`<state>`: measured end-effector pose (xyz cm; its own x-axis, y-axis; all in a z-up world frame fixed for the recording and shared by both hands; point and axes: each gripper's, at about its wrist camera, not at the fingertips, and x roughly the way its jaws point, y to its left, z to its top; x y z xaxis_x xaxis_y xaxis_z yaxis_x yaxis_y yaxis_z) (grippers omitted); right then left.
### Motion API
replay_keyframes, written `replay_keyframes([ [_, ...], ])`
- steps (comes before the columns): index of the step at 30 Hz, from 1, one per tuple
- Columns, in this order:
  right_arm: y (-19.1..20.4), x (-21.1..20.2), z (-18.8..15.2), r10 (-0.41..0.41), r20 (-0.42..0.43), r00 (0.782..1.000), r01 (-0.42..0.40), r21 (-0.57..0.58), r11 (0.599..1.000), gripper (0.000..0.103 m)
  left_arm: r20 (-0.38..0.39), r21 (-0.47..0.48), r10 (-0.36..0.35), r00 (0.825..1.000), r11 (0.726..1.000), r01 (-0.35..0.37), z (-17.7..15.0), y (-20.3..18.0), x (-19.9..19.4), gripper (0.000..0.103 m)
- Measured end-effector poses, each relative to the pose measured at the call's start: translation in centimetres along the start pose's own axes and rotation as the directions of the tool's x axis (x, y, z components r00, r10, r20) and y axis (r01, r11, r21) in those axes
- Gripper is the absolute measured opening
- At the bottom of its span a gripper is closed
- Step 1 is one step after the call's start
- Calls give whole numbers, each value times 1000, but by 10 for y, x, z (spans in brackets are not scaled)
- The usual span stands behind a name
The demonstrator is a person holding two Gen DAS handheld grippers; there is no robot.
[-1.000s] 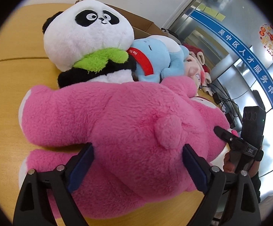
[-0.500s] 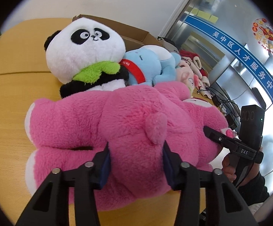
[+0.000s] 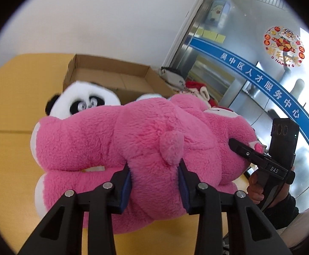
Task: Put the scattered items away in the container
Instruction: 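Lift the pink bear plush off the table with both grippers, then lower the pink bear into the cardboard box and open both grippers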
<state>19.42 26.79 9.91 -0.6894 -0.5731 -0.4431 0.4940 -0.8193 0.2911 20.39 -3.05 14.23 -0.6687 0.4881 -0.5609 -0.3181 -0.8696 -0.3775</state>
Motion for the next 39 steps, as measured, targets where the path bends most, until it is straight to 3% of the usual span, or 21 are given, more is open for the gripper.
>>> replay_keyframes([
  [12,6,10,105,4,93,996,-1,-33,999,87,147,110,4,989,994,-21,94,-10,-16,37],
  [22,17,42,187,32,137,990,-22,-72,997,88,243,158,37,969,985,-77,166,-4,-25,37],
  [28,21,60,246,32,172,985,-18,-83,996,89,318,211,32,947,972,-104,218,-1,-27,37],
  [35,10,82,323,23,229,973,2,-107,994,89,379,254,-9,926,963,-94,290,2,-12,37],
  [39,-6,105,354,5,252,968,25,-113,993,89,382,242,-11,924,966,-88,322,13,18,37],
])
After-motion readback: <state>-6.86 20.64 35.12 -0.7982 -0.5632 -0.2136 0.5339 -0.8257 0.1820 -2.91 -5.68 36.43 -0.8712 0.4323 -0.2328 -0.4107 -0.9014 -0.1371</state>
